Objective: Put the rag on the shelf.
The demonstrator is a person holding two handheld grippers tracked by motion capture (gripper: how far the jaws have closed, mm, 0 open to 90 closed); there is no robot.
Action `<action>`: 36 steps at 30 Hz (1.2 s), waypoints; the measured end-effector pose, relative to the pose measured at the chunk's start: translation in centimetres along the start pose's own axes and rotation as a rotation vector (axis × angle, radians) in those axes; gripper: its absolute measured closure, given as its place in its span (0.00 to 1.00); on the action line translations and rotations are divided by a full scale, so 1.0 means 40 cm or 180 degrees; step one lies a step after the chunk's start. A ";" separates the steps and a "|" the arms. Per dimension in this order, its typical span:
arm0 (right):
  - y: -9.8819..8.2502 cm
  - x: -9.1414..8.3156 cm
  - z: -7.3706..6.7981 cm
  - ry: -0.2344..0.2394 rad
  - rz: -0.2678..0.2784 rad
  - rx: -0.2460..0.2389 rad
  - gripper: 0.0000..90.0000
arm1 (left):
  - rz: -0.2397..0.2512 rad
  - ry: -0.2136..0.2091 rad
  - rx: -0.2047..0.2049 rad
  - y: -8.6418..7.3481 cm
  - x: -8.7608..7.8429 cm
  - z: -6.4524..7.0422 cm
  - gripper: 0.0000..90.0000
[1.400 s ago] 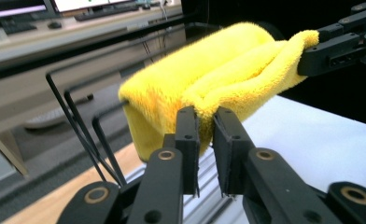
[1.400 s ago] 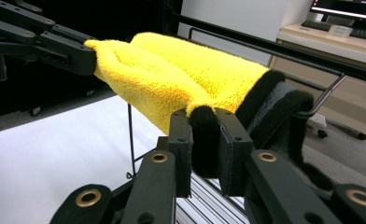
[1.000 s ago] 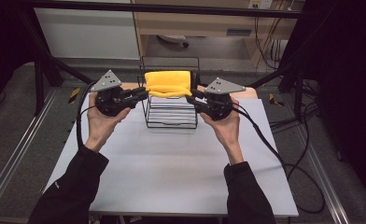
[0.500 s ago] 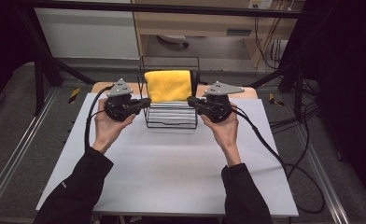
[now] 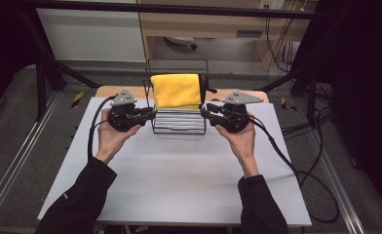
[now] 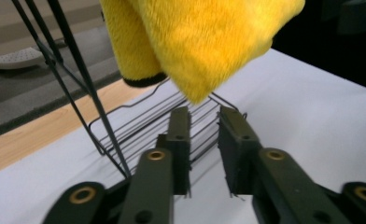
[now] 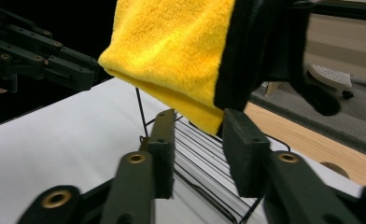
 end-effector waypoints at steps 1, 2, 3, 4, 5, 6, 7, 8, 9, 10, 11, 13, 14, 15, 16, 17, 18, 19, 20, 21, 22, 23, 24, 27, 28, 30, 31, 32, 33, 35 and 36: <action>-0.004 -0.008 0.003 0.0015 -0.0001 0.0016 0.65 | -0.0032 -0.0004 0.0010 -0.007 -0.003 -0.002 0.75; -0.008 -0.017 0.006 0.0019 -0.0014 0.0047 0.61 | -0.0058 -0.0002 0.0013 -0.015 -0.005 -0.004 0.71; -0.014 -0.025 0.008 0.0003 -0.0013 0.0070 0.58 | -0.0085 0.0005 0.0019 -0.024 -0.008 -0.007 0.67; -0.020 -0.033 0.011 -0.0012 -0.0014 0.0083 0.54 | -0.0097 0.0010 0.0012 -0.031 -0.010 -0.009 0.64; -0.025 -0.038 0.014 -0.0007 -0.0031 0.0095 0.51 | -0.0114 -0.0006 -0.0020 -0.043 -0.014 -0.014 0.60; -0.035 -0.046 0.018 -0.0022 -0.0063 0.0118 0.46 | -0.0122 -0.0022 -0.0040 -0.050 -0.015 -0.018 0.55; -0.041 -0.051 0.020 -0.0040 -0.0083 0.0135 0.43 | -0.0155 -0.0032 -0.0061 -0.063 -0.018 -0.023 0.52; -0.052 -0.059 0.024 -0.0044 -0.0111 0.0155 0.40 | -0.0171 -0.0026 -0.0074 -0.071 -0.020 -0.026 0.50; -0.059 -0.064 0.027 -0.0040 -0.0120 0.0175 0.38 | -0.0194 -0.0017 -0.0066 -0.082 -0.022 -0.030 0.47; -0.068 -0.070 0.029 -0.0037 -0.0133 0.0196 0.35 | -0.0214 -0.0017 -0.0058 -0.094 -0.023 -0.034 0.44; -0.078 -0.076 0.033 -0.0046 -0.0144 0.0208 0.32 | -0.0257 -0.0018 -0.0065 -0.109 -0.025 -0.038 0.41; -0.100 -0.086 0.040 -0.0070 -0.0193 0.0234 0.26 | -0.0308 -0.0019 -0.0076 -0.133 -0.027 -0.045 0.36; -0.110 -0.090 0.043 -0.0100 -0.0202 0.0229 0.23 | -0.0319 -0.0018 -0.0075 -0.144 -0.028 -0.047 0.34; -0.119 -0.094 0.046 -0.0131 -0.0220 0.0233 0.20 | -0.0307 -0.0018 -0.0074 -0.155 -0.029 -0.050 0.32; -0.128 -0.098 0.049 -0.0155 -0.0245 0.0237 0.18 | -0.0297 -0.0017 -0.0083 -0.165 -0.031 -0.052 0.30; -0.138 -0.100 0.052 -0.0154 -0.0256 0.0263 0.16 | -0.0291 -0.0024 -0.0095 -0.174 -0.033 -0.055 0.27; -0.147 -0.103 0.055 -0.0140 -0.0283 0.0302 0.15 | -0.0292 -0.0024 -0.0106 -0.181 -0.034 -0.057 0.25; -0.156 -0.106 0.057 -0.0136 -0.0286 0.0321 0.14 | -0.0294 -0.0009 -0.0108 -0.188 -0.036 -0.059 0.22; -0.165 -0.108 0.058 -0.0141 -0.0283 0.0325 0.13 | -0.0288 0.0001 -0.0122 -0.196 -0.038 -0.060 0.20; -0.174 -0.110 0.059 -0.0143 -0.0294 0.0333 0.11 | -0.0285 0.0006 -0.0138 -0.203 -0.039 -0.062 0.18; -0.183 -0.112 0.060 -0.0131 -0.0309 0.0341 0.10 | -0.0285 0.0027 -0.0146 -0.210 -0.041 -0.063 0.16; -0.192 -0.113 0.060 -0.0121 -0.0315 0.0349 0.10 | -0.0301 0.0049 -0.0145 -0.217 -0.042 -0.065 0.14; -0.201 -0.115 0.060 -0.0113 -0.0324 0.0353 0.08 | -0.0320 0.0069 -0.0149 -0.224 -0.043 -0.066 0.12; -0.229 -0.119 0.058 -0.0084 -0.0335 0.0381 0.06 | -0.0364 0.0099 -0.0161 -0.250 -0.046 -0.069 0.09; -0.239 -0.121 0.057 -0.0084 -0.0336 0.0388 0.05 | -0.0373 0.0105 -0.0176 -0.260 -0.048 -0.071 0.08; -0.261 -0.125 0.055 -0.0067 -0.0327 0.0420 0.05 | -0.0380 0.0109 -0.0198 -0.279 -0.052 -0.075 0.08; -0.272 -0.127 0.053 -0.0067 -0.0331 0.0432 0.04 | -0.0374 0.0108 -0.0214 -0.288 -0.054 -0.077 0.08; -0.284 -0.128 0.052 -0.0068 -0.0353 0.0441 0.04 | -0.0362 0.0116 -0.0229 -0.297 -0.057 -0.078 0.08; -0.296 -0.131 0.051 -0.0054 -0.0371 0.0452 0.04 | -0.0361 0.0120 -0.0231 -0.306 -0.060 -0.081 0.08; -0.317 -0.136 0.049 -0.0049 -0.0390 0.0471 0.03 | -0.0346 0.0122 -0.0253 -0.323 -0.065 -0.085 0.08; -0.328 -0.139 0.047 -0.0042 -0.0392 0.0483 0.03 | -0.0344 0.0138 -0.0241 -0.331 -0.068 -0.088 0.08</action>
Point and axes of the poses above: each handheld gripper's, and its own axes: x roughly forward along the jaws, y roughly out of its top, z roughly to its right, the point moved 1 cm from there along x, roughly forward along the jaws, and after that the axes turned 10 degrees about -x, right-handed, at the moved point
